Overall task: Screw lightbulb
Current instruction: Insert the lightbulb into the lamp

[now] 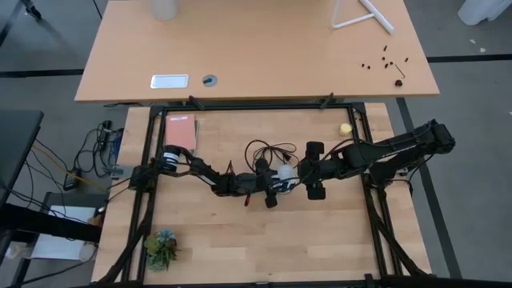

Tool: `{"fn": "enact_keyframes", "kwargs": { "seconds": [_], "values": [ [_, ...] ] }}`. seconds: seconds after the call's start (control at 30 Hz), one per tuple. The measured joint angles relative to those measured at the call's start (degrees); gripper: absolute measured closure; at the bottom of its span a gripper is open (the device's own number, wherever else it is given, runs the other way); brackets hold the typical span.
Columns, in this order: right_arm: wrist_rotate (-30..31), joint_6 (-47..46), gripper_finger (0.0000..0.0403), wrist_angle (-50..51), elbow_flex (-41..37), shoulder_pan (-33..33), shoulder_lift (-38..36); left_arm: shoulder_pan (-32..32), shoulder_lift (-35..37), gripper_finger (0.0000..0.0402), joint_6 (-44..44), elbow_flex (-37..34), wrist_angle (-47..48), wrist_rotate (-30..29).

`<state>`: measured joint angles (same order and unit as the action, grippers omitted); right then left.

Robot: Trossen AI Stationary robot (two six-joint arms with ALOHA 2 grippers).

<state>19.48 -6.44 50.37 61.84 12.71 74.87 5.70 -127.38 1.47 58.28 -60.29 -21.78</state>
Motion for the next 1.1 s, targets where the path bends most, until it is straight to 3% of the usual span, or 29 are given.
{"fn": "enact_keyframes", "kwargs": {
  "seconds": [0.37,0.57,0.93,1.1],
  "values": [
    [-3.2,-2.5,0.0080,0.9,0.1,0.0,0.0,0.1,-0.1,0.0217,-0.1,0.0,-0.4,-0.7],
    [-3.8,-3.8,0.0080,6.0,3.3,0.0,1.4,0.1,-0.1,0.0224,-0.2,0.0,-0.5,-0.2],
    [-4.6,11.2,0.0064,8.2,12.1,1.5,11.9,0.0,-0.1,0.0224,-0.2,0.0,-1.4,7.6],
    [-4.6,15.9,0.0042,11.0,16.2,1.4,15.9,0.0,-0.1,0.0224,0.8,0.0,-1.4,8.1]
  ]
}}
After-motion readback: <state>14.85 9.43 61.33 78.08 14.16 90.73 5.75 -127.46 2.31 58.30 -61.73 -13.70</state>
